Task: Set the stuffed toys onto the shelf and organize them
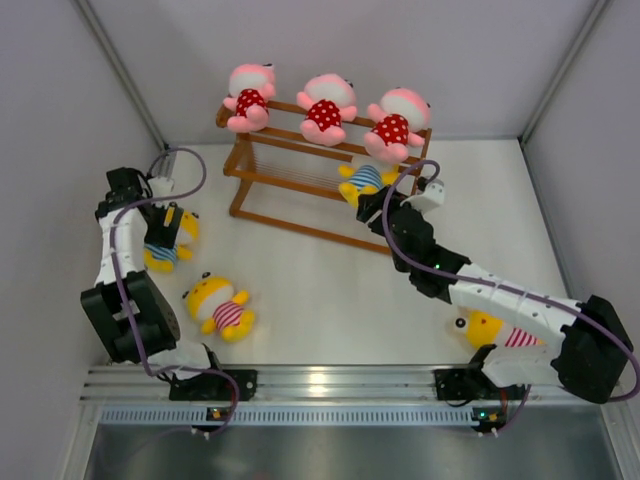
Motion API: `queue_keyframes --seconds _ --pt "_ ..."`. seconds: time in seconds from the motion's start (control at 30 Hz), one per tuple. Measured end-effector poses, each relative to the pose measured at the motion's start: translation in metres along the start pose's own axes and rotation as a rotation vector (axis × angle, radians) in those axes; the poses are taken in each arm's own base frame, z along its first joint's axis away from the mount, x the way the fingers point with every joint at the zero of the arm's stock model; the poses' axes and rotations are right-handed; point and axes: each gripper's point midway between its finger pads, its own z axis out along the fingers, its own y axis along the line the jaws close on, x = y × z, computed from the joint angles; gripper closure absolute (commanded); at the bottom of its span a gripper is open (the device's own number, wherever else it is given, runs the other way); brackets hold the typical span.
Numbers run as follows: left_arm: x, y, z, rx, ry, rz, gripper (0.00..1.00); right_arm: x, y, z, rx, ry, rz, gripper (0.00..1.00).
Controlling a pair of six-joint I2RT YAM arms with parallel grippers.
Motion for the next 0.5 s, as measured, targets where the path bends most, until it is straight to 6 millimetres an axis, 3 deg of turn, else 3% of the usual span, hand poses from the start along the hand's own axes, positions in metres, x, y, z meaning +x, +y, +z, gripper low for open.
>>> queue_keyframes --seconds 0.13,0.33,0.43,0.47,0.5 --pt "0.01 0.023 0.024 -0.047 0.046 -0.033 0.07 -0.003 0.002 -0.008 -0.016 0.012 -0.051 0.33" --pt "0.01 0.019 0.069 0.01 0.101 -0.038 0.11 -0.01 0.003 -0.016 -0.033 0.011 -0.083 0.33" --pt "0.014 0.014 0.082 0.034 0.118 -0.047 0.35 -0.011 0.004 -0.018 -0.039 0.015 -0.094 0.34" --pt "0.015 0.012 0.085 0.041 0.125 -0.052 0.51 -0.011 0.004 -0.019 -0.041 0.019 -0.102 0.34" --pt "0.016 0.011 0.087 0.047 0.126 -0.055 0.58 -0.011 0.004 -0.019 -0.043 0.022 -0.107 0.34"
